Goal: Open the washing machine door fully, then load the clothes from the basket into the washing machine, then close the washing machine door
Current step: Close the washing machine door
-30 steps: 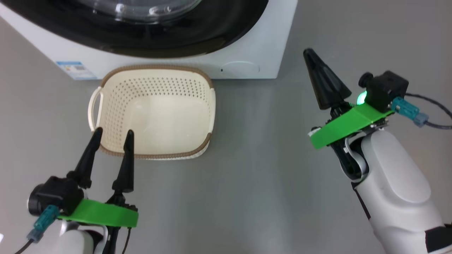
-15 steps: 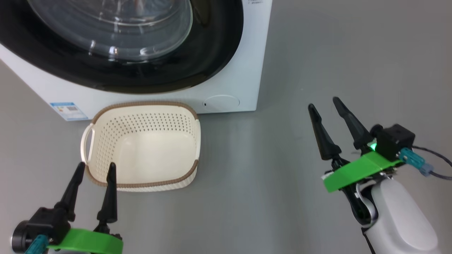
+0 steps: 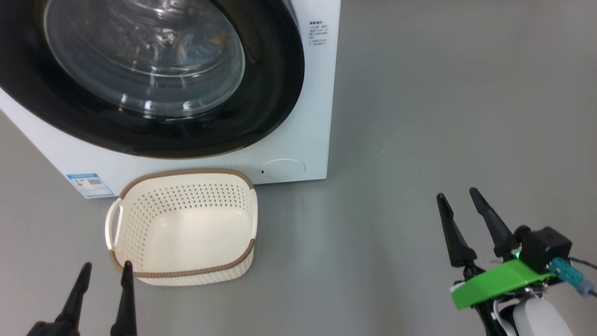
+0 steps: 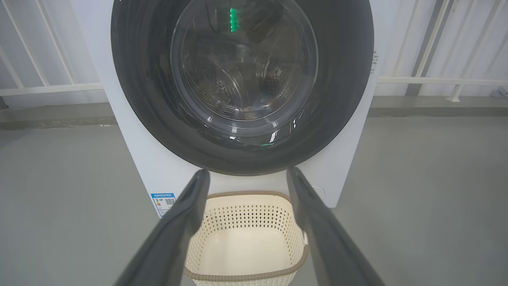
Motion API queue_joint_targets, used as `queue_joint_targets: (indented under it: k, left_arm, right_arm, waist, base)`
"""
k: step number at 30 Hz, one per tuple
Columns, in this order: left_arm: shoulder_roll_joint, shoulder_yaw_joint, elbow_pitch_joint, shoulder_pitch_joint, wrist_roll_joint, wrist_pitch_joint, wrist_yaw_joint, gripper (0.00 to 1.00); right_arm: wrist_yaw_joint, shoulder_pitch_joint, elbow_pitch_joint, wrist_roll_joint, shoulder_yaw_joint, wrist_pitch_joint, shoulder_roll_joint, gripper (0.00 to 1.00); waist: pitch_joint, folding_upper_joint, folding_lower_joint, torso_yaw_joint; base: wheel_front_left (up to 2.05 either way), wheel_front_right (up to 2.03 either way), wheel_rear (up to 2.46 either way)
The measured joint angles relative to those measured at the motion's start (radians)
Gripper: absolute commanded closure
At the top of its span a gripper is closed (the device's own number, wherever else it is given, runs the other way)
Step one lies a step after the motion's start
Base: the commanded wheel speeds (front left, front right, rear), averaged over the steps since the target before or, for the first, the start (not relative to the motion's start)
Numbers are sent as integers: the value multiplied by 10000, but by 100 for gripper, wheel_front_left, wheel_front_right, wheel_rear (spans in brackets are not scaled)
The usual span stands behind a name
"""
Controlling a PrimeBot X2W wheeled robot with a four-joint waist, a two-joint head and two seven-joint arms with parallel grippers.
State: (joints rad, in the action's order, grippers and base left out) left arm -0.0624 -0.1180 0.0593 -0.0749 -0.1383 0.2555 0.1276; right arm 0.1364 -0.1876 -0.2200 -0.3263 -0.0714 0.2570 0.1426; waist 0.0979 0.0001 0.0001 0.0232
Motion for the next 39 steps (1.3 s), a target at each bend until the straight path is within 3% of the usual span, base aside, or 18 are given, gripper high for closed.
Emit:
queue_joint_targets:
  k: [14, 39]
  left_arm:
    - [150, -330, -226, -724, 27, 0, -178, 0]
    - [184, -403, -102, -392, 134, 0, -84, 0]
  right_arm:
    - [0, 1311, 558, 449, 583, 0, -401, 0]
    - [0, 1207, 366, 805, 537, -2, -504, 0]
  waist:
    - [-652, 0, 0, -80]
    - [-555, 0, 0, 128]
  base:
    - [0, 0, 0]
    - [0, 0, 0]
